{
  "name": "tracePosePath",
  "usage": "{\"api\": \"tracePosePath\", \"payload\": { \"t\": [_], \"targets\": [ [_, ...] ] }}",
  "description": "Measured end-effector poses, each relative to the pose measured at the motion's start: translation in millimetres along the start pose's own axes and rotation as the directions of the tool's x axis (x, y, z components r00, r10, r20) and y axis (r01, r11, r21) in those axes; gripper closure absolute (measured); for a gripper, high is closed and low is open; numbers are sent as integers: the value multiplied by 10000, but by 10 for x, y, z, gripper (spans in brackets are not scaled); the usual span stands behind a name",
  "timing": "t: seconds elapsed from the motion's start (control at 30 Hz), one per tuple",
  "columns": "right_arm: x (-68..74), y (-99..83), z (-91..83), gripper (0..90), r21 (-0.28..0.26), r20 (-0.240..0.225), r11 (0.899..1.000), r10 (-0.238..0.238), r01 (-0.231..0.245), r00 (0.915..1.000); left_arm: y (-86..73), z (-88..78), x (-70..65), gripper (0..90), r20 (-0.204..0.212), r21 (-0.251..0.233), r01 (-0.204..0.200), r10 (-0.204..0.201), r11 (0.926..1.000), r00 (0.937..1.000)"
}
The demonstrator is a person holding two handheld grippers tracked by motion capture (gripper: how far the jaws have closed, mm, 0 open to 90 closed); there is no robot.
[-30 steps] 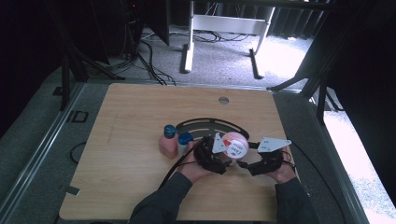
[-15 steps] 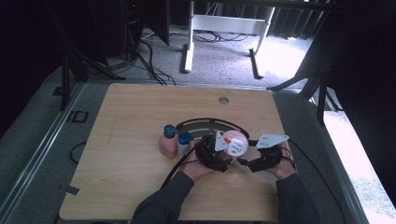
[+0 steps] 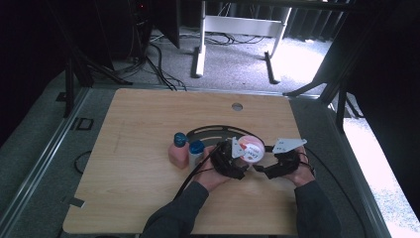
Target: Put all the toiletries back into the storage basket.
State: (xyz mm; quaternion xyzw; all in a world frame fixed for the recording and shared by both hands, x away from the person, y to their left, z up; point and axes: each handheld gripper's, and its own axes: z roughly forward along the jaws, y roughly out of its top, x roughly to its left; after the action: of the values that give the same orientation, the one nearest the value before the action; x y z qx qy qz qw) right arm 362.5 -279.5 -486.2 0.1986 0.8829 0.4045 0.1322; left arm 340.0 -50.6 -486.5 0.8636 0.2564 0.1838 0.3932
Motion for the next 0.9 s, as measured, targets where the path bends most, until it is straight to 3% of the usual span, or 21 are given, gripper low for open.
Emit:
{"api": "tracePosePath", "payload": {
  "t": [0.2, 0.37, 0.9],
  "targets": [
    [-57, 11, -3, 187, 60, 6, 10000, -15, 15, 10000, 36, 36, 9, 194, -116, 57, -31, 32, 10000, 9999],
    [-103, 25, 10, 187, 137, 57, 9999, 33, -33, 10000, 44, 83, 26, 194, -160, -24, 290, -290, 9996, 9995],
    [-218, 59, 64, 188, 286, 125, 9996, 61, -65, 9999, 104, 161, 93, 201, -377, 140, 364, -359, 9992, 9986]
  ]
}}
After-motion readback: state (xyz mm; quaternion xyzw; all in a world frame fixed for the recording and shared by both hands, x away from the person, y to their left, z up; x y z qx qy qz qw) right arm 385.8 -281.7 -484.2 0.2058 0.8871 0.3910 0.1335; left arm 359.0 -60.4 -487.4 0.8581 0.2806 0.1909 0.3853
